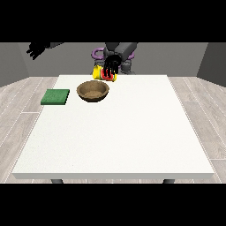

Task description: Pick the cup and pour the ball into the bowl, then pick the bowl and place it on the pad

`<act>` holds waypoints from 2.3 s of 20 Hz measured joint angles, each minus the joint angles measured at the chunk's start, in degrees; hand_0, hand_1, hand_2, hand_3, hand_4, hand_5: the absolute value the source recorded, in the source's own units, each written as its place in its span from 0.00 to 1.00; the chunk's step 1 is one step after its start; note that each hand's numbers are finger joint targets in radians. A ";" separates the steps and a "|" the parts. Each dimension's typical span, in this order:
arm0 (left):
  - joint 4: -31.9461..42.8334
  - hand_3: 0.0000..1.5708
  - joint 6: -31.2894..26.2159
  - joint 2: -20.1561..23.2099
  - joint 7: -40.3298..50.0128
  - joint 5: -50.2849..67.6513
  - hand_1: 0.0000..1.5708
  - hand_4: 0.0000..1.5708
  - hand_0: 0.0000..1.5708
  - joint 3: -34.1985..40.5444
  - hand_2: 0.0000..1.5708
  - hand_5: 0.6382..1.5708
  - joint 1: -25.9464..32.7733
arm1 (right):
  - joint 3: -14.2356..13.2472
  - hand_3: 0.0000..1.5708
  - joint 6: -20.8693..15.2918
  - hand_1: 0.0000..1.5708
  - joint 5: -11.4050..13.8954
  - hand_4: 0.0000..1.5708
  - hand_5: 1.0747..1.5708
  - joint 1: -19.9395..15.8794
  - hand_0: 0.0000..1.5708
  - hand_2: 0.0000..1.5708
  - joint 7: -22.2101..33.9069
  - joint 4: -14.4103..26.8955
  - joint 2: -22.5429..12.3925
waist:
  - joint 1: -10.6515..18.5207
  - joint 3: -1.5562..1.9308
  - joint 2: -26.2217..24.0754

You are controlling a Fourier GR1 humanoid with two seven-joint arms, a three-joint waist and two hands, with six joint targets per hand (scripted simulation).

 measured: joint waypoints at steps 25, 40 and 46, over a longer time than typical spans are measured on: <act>-20.56 0.43 -14.00 6.36 3.12 2.76 0.40 0.82 0.40 1.12 0.60 0.97 3.43 | 2.70 0.08 -6.12 0.00 4.12 0.49 0.98 0.00 0.00 0.00 -0.37 2.27 4.01 | 4.81 -0.39 -4.96; -36.83 0.00 -29.15 14.84 -14.81 55.05 0.00 0.67 0.00 40.96 0.00 0.99 6.08 | 2.78 0.00 -15.18 0.00 7.06 0.47 0.99 0.96 0.00 0.00 -4.46 3.67 10.55 | 16.40 -0.39 1.49; -36.83 0.00 -39.23 21.95 -16.85 64.48 0.00 0.65 0.00 48.20 0.00 0.99 7.19 | 3.84 0.00 -16.86 0.00 8.16 0.45 0.99 -0.21 0.00 0.00 -10.37 6.91 14.51 | 17.09 -0.18 6.38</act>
